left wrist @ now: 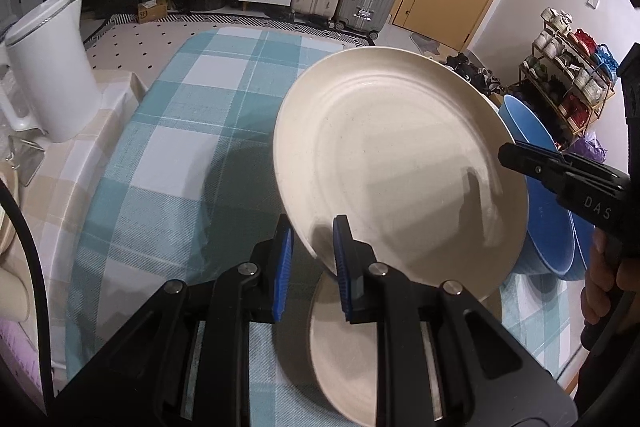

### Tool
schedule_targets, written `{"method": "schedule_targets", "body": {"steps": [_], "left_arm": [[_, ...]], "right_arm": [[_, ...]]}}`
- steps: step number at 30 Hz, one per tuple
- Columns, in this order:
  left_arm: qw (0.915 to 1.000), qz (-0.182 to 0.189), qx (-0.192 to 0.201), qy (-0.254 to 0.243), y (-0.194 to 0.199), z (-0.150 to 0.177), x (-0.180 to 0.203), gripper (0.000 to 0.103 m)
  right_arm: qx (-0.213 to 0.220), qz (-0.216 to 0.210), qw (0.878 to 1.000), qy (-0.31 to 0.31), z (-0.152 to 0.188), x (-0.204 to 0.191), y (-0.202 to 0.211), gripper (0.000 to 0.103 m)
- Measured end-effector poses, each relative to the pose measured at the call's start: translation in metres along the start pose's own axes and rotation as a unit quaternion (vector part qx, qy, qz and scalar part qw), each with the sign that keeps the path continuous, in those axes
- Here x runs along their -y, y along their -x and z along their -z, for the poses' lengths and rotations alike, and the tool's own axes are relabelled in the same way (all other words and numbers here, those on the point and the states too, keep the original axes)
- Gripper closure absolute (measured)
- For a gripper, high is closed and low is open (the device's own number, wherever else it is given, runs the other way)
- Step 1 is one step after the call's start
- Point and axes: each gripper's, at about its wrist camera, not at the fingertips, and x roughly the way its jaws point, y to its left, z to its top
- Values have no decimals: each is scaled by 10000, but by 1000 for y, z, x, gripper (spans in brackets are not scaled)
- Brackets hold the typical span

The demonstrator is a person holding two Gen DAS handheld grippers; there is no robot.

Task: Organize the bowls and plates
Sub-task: 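Lift the cream plate with both grippers and carry it over the plate stack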

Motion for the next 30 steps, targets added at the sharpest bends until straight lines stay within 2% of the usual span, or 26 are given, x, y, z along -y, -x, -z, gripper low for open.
{"method": "schedule_targets", "body": {"steps": [15,30], "left_arm": [[9998,-5,177,40,32,30,-10,86],[10000,10,16,-58,30,71,-10,86]], "right_arm": [[134,-77,9998,93,26,-26,17,80],[250,-114,9996,78,69,-37,31,80]]}}
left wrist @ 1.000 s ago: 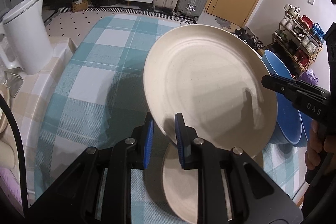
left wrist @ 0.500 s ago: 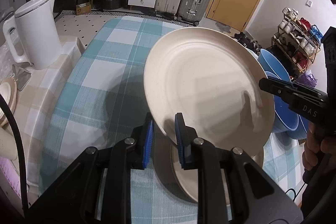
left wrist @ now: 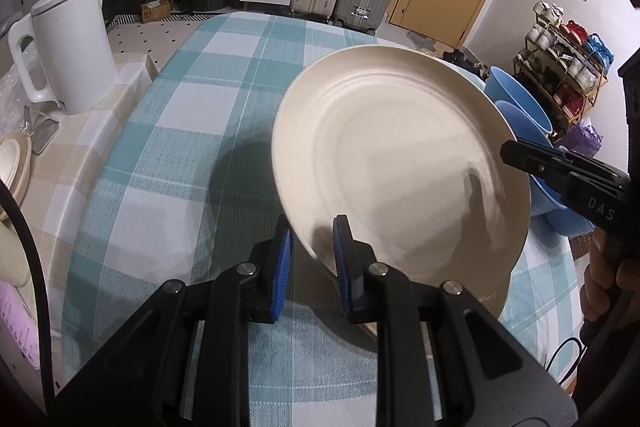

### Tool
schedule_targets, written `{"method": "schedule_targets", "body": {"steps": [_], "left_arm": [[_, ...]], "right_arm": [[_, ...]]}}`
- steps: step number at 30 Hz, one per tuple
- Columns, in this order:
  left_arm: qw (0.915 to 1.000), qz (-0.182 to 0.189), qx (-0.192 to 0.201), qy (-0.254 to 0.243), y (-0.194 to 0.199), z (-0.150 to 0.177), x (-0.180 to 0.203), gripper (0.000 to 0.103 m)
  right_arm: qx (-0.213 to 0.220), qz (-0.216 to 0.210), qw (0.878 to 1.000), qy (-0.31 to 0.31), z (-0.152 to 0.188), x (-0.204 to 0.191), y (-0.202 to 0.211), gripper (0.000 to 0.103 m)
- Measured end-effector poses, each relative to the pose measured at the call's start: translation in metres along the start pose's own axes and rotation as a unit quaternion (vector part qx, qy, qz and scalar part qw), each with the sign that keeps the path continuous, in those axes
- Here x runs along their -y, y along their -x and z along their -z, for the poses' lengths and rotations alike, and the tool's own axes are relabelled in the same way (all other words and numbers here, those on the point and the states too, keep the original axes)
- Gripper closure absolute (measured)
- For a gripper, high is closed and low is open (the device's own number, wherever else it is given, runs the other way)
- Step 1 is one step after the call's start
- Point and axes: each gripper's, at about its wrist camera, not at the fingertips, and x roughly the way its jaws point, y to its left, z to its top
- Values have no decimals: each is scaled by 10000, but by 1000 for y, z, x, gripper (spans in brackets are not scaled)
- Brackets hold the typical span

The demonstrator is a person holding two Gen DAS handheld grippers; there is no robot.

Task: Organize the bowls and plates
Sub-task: 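Lift the cream plate with both grippers and carry it over the plate stack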

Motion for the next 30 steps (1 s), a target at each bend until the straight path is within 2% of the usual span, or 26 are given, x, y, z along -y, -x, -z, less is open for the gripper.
{"method": "schedule_targets", "body": {"steps": [15,30], "left_arm": [[9994,0,-125,-329,1,21,13,86],[9982,-30,-239,-546,-8,26,18,86]], "right_arm": [[94,3,9997,-220,32,4,15,80],[-11,39,9989,-465,64,7,17,80]]}}
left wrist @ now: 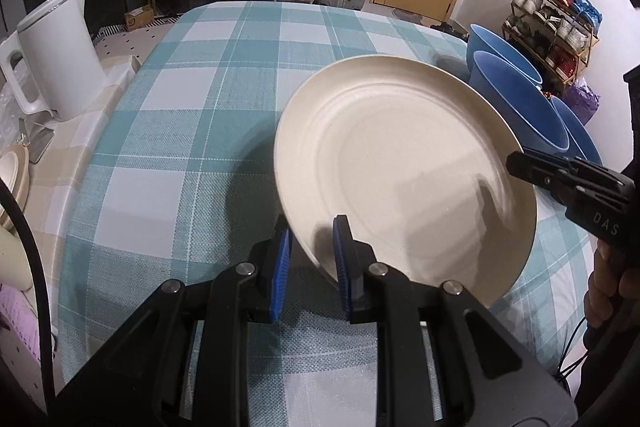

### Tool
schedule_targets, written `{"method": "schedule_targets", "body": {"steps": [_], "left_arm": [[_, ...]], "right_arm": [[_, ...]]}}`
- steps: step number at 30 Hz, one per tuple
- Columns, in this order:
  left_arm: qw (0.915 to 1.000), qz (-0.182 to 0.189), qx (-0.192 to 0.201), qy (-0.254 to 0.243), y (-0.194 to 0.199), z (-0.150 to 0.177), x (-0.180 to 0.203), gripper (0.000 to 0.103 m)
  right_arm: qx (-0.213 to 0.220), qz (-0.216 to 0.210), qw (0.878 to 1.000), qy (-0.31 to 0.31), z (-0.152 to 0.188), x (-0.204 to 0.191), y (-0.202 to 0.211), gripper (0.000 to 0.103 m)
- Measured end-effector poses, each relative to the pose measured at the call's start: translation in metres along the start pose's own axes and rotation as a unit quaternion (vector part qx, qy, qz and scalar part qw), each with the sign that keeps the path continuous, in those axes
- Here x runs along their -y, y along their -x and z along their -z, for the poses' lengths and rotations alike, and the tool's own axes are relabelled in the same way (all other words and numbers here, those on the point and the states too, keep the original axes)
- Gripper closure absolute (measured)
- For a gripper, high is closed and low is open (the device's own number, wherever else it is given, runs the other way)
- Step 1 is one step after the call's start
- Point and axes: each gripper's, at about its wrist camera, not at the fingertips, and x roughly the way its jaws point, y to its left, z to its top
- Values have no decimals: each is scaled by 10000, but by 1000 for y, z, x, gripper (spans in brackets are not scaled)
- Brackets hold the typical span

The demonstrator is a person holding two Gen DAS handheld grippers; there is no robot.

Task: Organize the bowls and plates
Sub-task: 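Lift the cream plate with both grippers and carry it over the plate stack, then lower the held plate onto the stack and open both grippers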

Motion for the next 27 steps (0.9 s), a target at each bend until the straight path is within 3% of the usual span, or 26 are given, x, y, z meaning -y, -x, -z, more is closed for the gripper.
{"method": "schedule_targets", "body": {"steps": [27], "left_arm": [[9974,-459,82,-544,-19,8,28,83]], "right_arm": [[-147,545,9984,88,30,2,-16,80]]}}
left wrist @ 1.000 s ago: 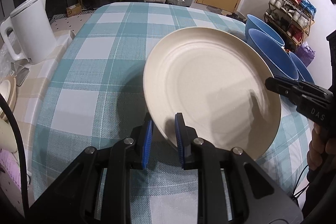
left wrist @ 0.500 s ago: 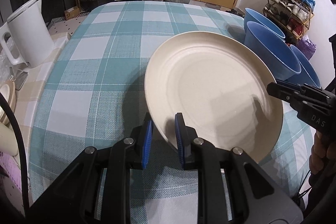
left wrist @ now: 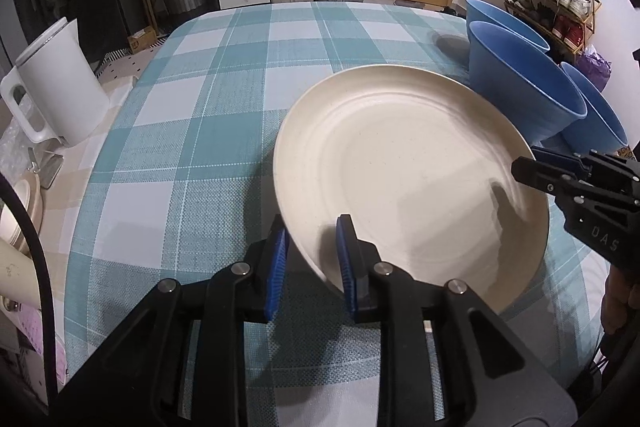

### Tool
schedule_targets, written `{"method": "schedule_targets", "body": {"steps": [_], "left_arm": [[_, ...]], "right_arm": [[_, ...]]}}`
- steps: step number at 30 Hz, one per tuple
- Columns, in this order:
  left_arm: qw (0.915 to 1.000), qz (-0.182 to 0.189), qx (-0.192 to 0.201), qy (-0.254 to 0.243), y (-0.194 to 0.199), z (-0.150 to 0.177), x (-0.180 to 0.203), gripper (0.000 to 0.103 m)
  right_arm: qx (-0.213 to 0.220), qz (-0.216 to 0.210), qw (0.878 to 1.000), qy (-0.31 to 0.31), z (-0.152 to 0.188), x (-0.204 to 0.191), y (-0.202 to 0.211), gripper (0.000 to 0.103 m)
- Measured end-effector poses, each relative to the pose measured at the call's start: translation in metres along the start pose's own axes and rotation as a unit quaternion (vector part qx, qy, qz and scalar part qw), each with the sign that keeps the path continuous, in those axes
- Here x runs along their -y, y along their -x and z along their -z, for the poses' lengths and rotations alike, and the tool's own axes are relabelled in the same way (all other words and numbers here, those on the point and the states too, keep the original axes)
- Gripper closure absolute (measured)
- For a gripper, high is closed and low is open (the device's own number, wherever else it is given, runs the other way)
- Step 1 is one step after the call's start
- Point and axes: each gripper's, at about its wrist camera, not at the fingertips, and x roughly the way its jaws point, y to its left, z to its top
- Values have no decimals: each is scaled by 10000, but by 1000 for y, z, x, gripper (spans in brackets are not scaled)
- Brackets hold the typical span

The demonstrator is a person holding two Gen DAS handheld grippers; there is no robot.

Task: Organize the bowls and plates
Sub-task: 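Lower the held plate onto the stack and open both grippers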

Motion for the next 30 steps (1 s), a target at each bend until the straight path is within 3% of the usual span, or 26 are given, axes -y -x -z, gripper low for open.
{"method": "schedule_targets", "body": {"steps": [10,21,26,30], "left_arm": [[9996,-174,9,-223,-1,3,8,79],[9984,450,-216,252,-3,0,-16,74],[9985,426,-222,279,-2,0,-20,67],[9965,589,-191,564,0,-2,-31,53]], "right_arm": [[-48,127,9999,33,3,0,-2,79],[-97,175,9997,156,4,-2,-4,78],[-248,88,9995,184,5,-2,-8,71],[-293,62,9994,175,6,-4,-10,60]]}}
